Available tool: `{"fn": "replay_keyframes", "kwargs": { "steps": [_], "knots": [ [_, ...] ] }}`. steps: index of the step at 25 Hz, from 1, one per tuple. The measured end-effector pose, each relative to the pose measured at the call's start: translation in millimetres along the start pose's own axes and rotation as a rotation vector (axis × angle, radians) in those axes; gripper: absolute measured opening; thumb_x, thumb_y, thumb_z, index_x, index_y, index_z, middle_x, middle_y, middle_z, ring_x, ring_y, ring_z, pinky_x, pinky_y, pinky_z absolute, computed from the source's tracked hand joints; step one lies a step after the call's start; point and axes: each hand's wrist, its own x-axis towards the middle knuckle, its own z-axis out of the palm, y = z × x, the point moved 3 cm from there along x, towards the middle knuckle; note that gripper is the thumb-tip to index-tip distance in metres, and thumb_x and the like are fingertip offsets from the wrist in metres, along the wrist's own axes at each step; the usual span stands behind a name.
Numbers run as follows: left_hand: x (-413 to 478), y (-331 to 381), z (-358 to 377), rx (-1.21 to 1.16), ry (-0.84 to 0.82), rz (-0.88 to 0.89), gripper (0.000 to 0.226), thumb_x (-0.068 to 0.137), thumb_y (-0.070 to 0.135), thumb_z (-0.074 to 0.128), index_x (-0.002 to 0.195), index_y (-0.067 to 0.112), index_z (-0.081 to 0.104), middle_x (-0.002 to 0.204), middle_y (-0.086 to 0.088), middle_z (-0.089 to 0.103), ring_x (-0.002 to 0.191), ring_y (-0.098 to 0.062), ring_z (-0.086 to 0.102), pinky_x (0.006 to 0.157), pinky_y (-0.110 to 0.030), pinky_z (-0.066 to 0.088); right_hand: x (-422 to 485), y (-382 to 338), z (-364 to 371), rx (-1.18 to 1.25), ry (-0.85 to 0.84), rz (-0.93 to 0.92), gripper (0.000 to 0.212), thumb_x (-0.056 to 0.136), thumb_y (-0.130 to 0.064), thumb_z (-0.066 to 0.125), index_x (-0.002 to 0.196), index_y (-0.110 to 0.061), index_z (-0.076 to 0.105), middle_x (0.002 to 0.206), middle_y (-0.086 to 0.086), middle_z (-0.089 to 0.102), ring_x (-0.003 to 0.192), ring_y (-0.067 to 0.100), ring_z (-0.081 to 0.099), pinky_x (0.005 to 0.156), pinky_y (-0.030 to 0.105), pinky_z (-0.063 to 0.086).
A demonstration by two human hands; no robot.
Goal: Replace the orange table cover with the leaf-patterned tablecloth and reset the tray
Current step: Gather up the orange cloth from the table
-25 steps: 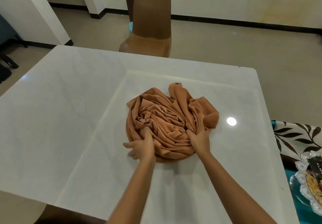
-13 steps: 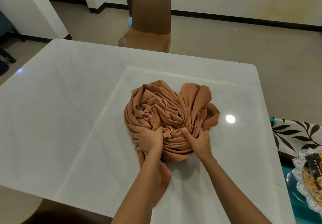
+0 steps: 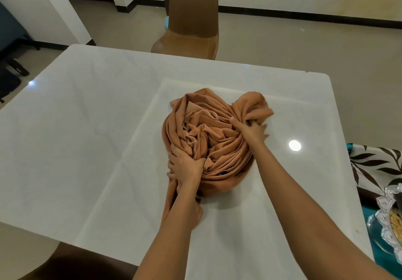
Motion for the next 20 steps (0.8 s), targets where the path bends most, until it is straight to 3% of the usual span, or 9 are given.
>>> {"fn": "replay_keyframes", "kwargs": {
  "steps": [2, 4, 8, 11, 13, 16, 20],
  "knots": [
    [2, 1, 1, 0.011, -0.02, 0.034, 0.114, 0.066, 0.039, 0.083, 0.149, 0.016, 0.008, 0.155, -0.013, 0.019, 0.138, -0.037, 0.026, 0.109, -0.062, 0.02, 1, -9, 8, 0.002, -0.171, -0.161, 0.078, 0.073, -0.045, 0.069, 0.143, -0.024, 0.041, 0.145, 0.008, 0.043, 0.133, 0.033, 0.039, 0.108, 0.043, 0.033],
    [3, 2, 1, -0.003, -0.028, 0.036, 0.112, 0.066, 0.036, 0.083, 0.148, 0.017, 0.009, 0.154, -0.012, 0.021, 0.137, -0.037, 0.028, 0.109, -0.063, 0.02, -4, -8, 9, -0.017, -0.327, -0.207, 0.072, 0.079, -0.028, 0.068, 0.144, -0.029, 0.038, 0.138, 0.003, 0.05, 0.123, 0.026, 0.05, 0.099, 0.035, 0.041],
    [6, 4, -2, -0.193, -0.047, 0.026, 0.105, 0.063, 0.022, 0.082, 0.146, 0.015, 0.018, 0.146, -0.014, 0.034, 0.128, -0.038, 0.04, 0.105, -0.057, 0.034, -25, 9, 8, -0.084, -0.452, -0.22, 0.082, 0.068, -0.033, 0.066, 0.143, -0.038, 0.034, 0.132, -0.001, 0.055, 0.114, 0.023, 0.055, 0.101, 0.043, 0.045],
    [-13, 9, -2, -0.552, -0.134, -0.012, 0.093, 0.06, 0.012, 0.081, 0.138, 0.014, 0.032, 0.131, -0.007, 0.049, 0.111, -0.028, 0.053, 0.094, -0.038, 0.048, -48, 32, -5, -0.078, -0.436, -0.202, 0.082, 0.061, -0.035, 0.066, 0.139, -0.036, 0.041, 0.124, 0.0, 0.061, 0.108, 0.023, 0.06, 0.098, 0.047, 0.048],
    [-37, 11, 7, -0.641, -0.248, -0.026, 0.089, 0.061, 0.012, 0.081, 0.136, 0.016, 0.034, 0.126, -0.004, 0.051, 0.106, -0.026, 0.055, 0.09, -0.035, 0.048, -68, 53, -26, -0.009, -0.39, -0.166, 0.078, 0.058, -0.036, 0.066, 0.134, -0.034, 0.048, 0.117, -0.002, 0.065, 0.105, 0.021, 0.062, 0.096, 0.048, 0.049],
    [-77, 22, 31, -0.631, -0.426, 0.073, 0.093, 0.05, 0.025, 0.079, 0.133, 0.023, 0.037, 0.12, 0.0, 0.054, 0.099, -0.022, 0.055, 0.087, -0.034, 0.047, -106, 90, -72, 0.176, -0.28, -0.113, 0.076, 0.058, -0.037, 0.071, 0.131, -0.026, 0.053, 0.115, -0.003, 0.068, 0.106, 0.018, 0.064, 0.097, 0.042, 0.05],
    [-144, 59, 78, -0.459, -0.684, 0.346, 0.095, 0.05, 0.033, 0.08, 0.133, 0.027, 0.037, 0.116, 0.008, 0.055, 0.101, -0.017, 0.058, 0.089, -0.036, 0.05, -161, 153, -148, 0.436, -0.079, -0.051, 0.063, 0.066, -0.026, 0.07, 0.127, -0.027, 0.054, 0.115, -0.008, 0.067, 0.104, 0.005, 0.065, 0.089, 0.021, 0.051]
  ]
}}
